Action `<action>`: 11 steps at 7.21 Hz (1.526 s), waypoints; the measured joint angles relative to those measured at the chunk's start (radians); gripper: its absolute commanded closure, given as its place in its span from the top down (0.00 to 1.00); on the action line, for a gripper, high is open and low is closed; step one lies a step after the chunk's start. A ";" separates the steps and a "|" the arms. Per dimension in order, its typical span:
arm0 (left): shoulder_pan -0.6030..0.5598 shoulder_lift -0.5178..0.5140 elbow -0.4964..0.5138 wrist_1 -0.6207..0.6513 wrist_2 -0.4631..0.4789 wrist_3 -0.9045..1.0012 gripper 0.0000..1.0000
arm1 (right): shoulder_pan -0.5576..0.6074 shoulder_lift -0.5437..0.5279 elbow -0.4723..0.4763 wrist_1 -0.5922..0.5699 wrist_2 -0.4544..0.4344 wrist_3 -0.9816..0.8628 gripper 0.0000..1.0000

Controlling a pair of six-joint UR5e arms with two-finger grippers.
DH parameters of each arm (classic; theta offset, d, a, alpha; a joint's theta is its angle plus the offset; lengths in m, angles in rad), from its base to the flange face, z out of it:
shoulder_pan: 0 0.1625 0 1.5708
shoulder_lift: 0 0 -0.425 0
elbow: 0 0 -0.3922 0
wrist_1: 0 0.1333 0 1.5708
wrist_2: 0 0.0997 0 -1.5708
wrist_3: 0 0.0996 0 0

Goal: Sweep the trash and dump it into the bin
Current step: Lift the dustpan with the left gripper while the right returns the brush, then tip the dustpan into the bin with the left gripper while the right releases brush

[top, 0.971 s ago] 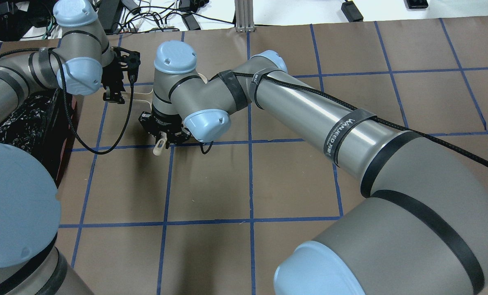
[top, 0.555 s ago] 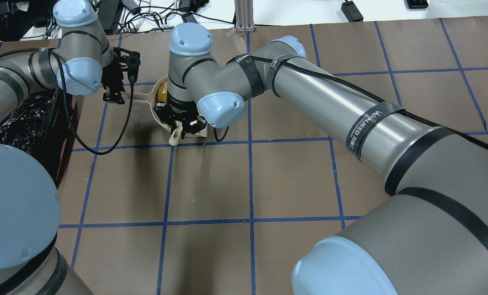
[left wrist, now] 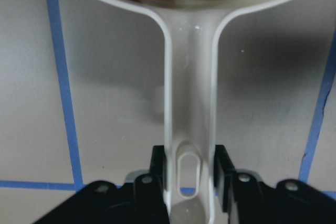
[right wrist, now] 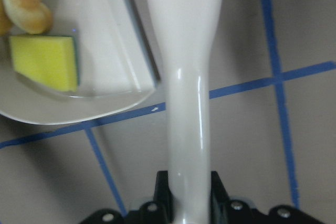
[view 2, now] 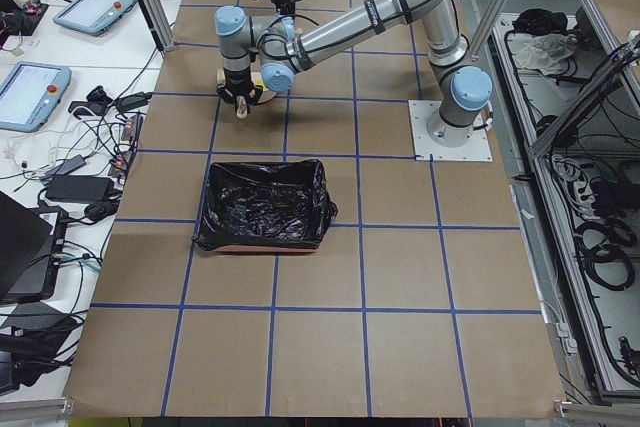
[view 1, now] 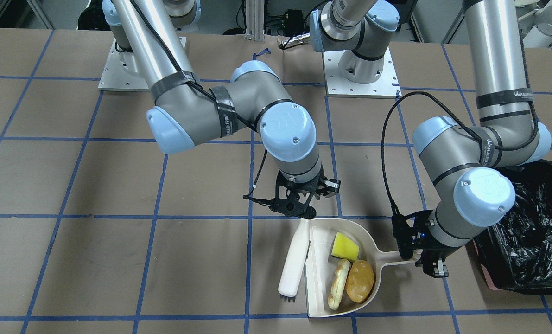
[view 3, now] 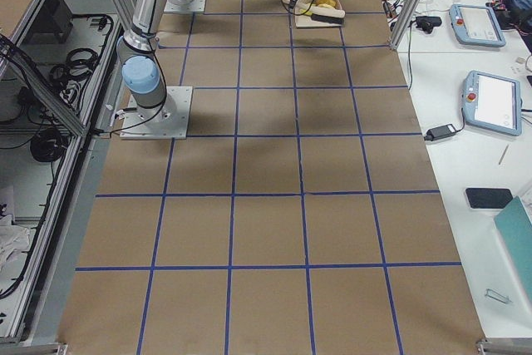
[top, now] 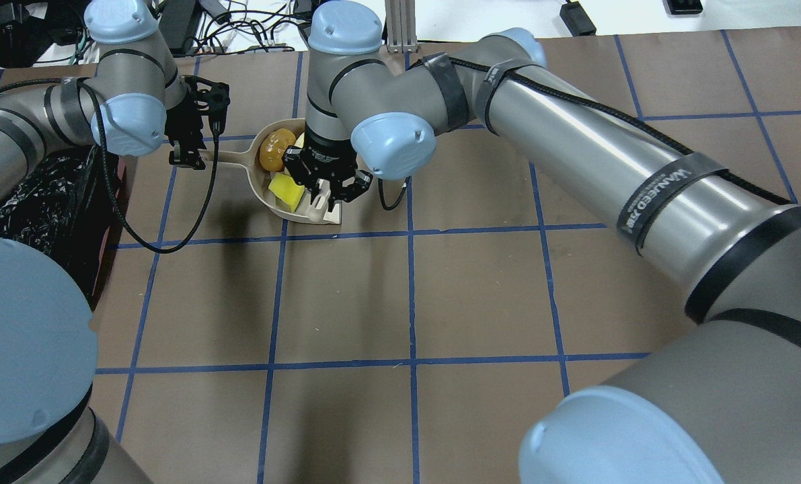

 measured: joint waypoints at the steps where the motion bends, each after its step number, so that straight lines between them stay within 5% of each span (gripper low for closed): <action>1: 0.021 0.008 0.002 -0.004 -0.054 0.011 0.10 | -0.070 -0.042 0.038 0.041 -0.043 -0.086 0.00; 4: 0.139 0.034 0.025 -0.058 -0.189 0.038 0.10 | -0.348 -0.168 0.197 0.051 -0.155 -0.419 0.00; 7: 0.292 0.066 0.219 -0.346 -0.211 0.152 0.10 | -0.622 -0.197 0.330 -0.036 -0.226 -0.771 0.00; 11: 0.606 0.076 0.324 -0.454 -0.190 0.477 0.09 | -0.680 -0.191 0.360 -0.080 -0.293 -0.910 0.00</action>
